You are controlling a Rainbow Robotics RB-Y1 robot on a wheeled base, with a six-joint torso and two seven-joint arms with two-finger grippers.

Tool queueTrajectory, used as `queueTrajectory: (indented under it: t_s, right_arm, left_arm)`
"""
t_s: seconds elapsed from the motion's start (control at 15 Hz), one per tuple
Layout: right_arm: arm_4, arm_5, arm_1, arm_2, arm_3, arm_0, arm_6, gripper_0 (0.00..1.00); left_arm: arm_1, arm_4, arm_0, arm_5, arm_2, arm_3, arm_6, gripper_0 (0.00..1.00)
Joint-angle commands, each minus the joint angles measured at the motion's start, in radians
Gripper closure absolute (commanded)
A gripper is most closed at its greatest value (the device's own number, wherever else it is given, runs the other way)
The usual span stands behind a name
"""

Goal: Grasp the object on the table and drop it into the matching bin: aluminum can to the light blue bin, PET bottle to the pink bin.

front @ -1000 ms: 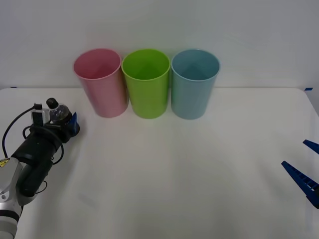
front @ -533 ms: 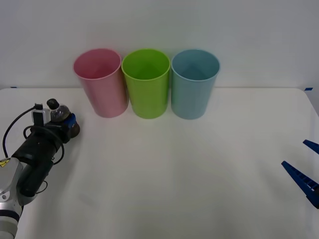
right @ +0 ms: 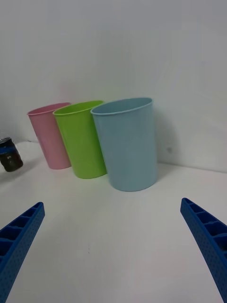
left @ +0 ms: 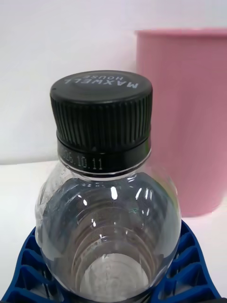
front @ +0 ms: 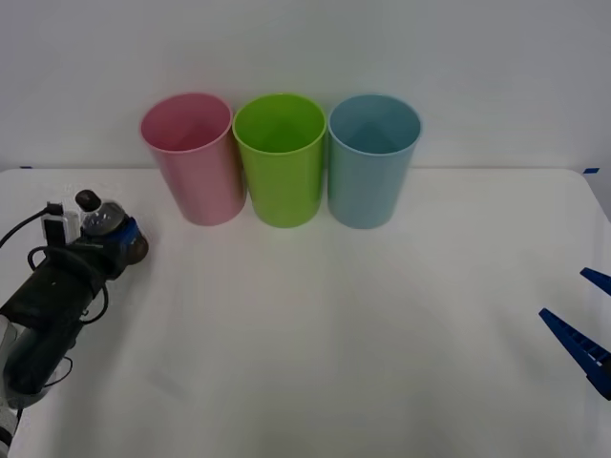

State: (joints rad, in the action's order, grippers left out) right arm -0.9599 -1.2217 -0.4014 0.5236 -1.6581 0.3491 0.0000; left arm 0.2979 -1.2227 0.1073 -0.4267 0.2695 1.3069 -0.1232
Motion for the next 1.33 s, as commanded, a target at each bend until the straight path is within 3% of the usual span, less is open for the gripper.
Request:
queueTrajectory:
  t_s: [0.07,0.6,0.87,1.13,1.33]
  right_arm:
    - [0.0,0.0,0.0,0.0,0.0,0.0,0.0,0.0]
    - [0.0,0.0,0.0,0.0,0.0,0.0,0.0,0.0]
    - [0.0,0.0,0.0,0.0,0.0,0.0,0.0,0.0]
    - [0.0,0.0,0.0,0.0,0.0,0.0,0.0,0.0]
    - [0.0,0.0,0.0,0.0,0.0,0.0,0.0,0.0]
  left_arm:
    - [0.027,0.058,-0.08,-0.003,-0.018,0.106,0.0,1.0]
    - [0.162,0.264,-0.267,-0.001,-0.019,0.402,0.08,1.0]
    - [0.268,0.333,-0.324,0.008,-0.019,0.534,0.238,1.0]
    - [0.331,0.37,-0.291,0.129,-0.022,0.629,0.353,1.0]
    - [0.369,0.388,-0.207,0.238,-0.076,0.627,0.353,1.0]
